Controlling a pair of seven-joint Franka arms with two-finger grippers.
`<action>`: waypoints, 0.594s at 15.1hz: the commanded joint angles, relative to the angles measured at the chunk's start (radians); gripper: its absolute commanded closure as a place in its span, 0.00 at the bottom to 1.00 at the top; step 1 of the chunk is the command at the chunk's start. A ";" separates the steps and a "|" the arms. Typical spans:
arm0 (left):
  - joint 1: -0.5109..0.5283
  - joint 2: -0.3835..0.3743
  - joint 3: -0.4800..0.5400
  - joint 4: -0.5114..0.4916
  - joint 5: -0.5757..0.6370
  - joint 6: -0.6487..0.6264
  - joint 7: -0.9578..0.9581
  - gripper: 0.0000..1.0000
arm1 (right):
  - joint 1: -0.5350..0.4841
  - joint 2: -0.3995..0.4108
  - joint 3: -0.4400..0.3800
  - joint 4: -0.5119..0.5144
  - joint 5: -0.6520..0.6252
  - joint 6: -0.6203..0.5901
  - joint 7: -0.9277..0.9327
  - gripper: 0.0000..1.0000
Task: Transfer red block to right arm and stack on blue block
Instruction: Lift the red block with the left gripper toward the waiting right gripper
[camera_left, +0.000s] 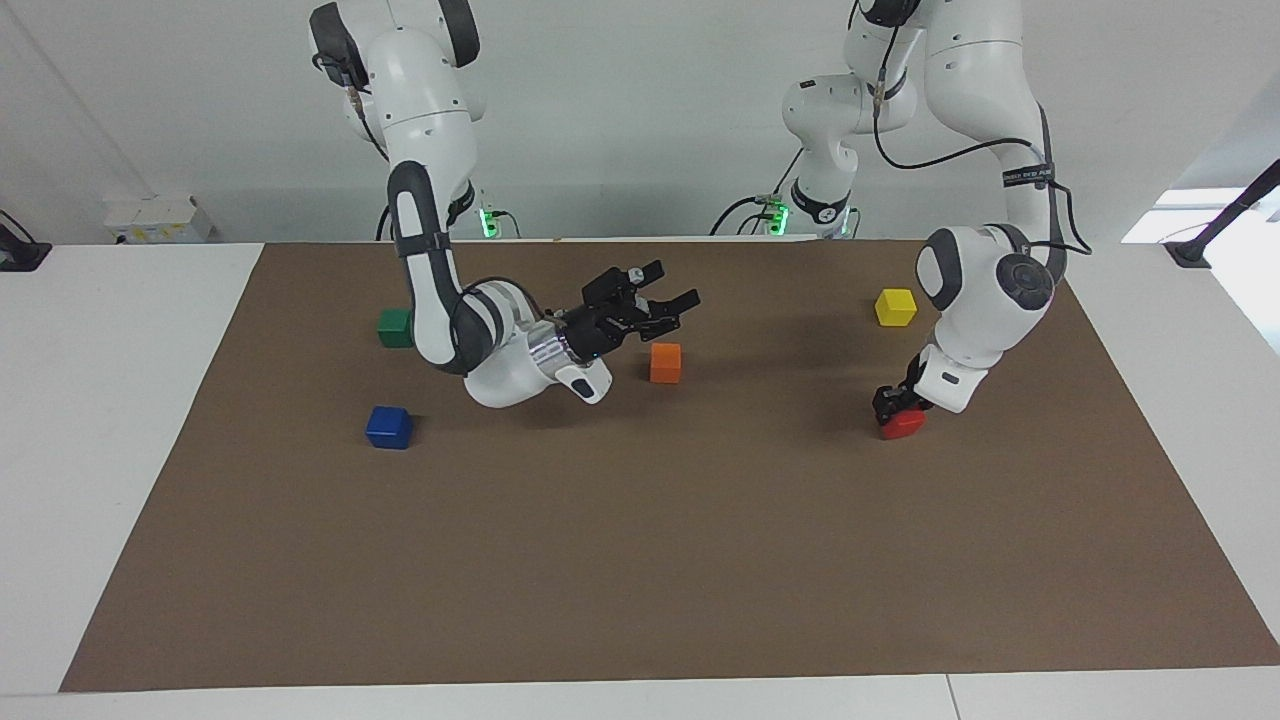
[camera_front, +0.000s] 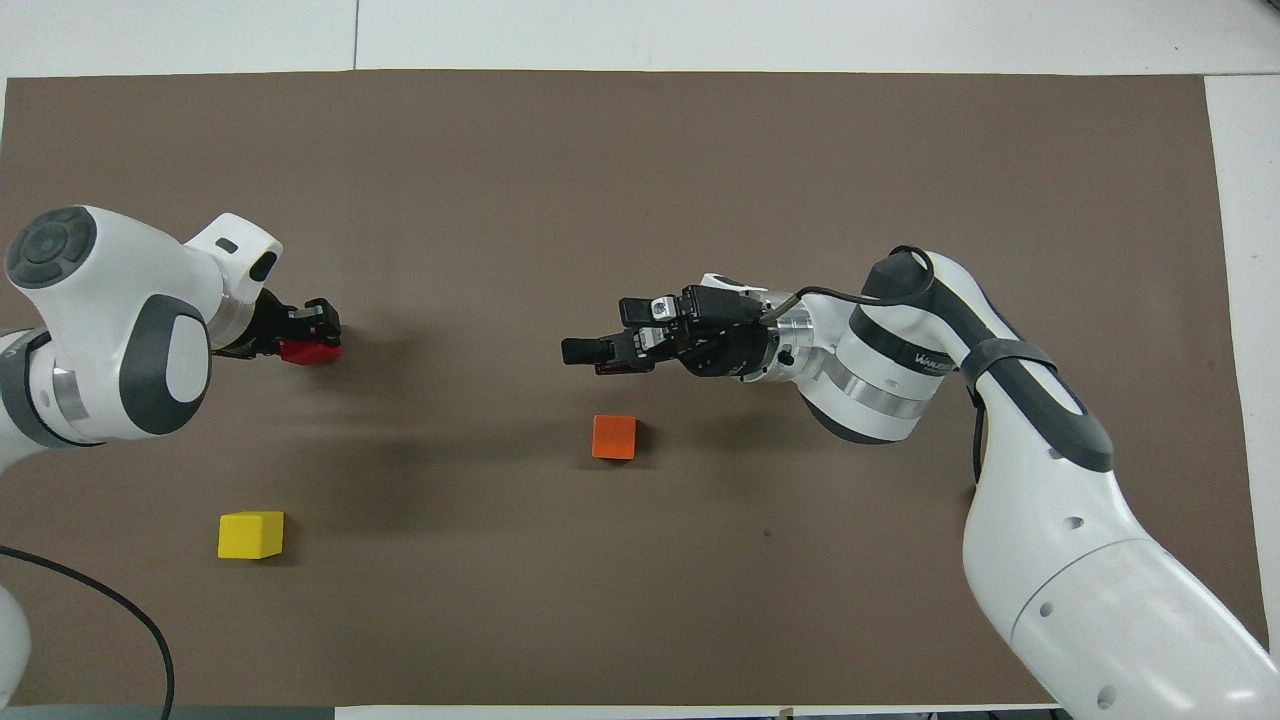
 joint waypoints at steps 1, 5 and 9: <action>0.001 -0.061 0.000 0.145 -0.039 -0.298 -0.140 1.00 | 0.015 0.017 0.005 0.021 0.028 0.026 -0.028 0.00; -0.065 -0.112 0.022 0.282 -0.142 -0.645 -0.391 1.00 | 0.017 0.017 0.005 0.021 0.028 0.037 -0.037 0.00; -0.083 -0.226 0.005 0.347 -0.339 -0.775 -0.787 1.00 | 0.017 0.017 0.005 0.022 0.028 0.046 -0.040 0.00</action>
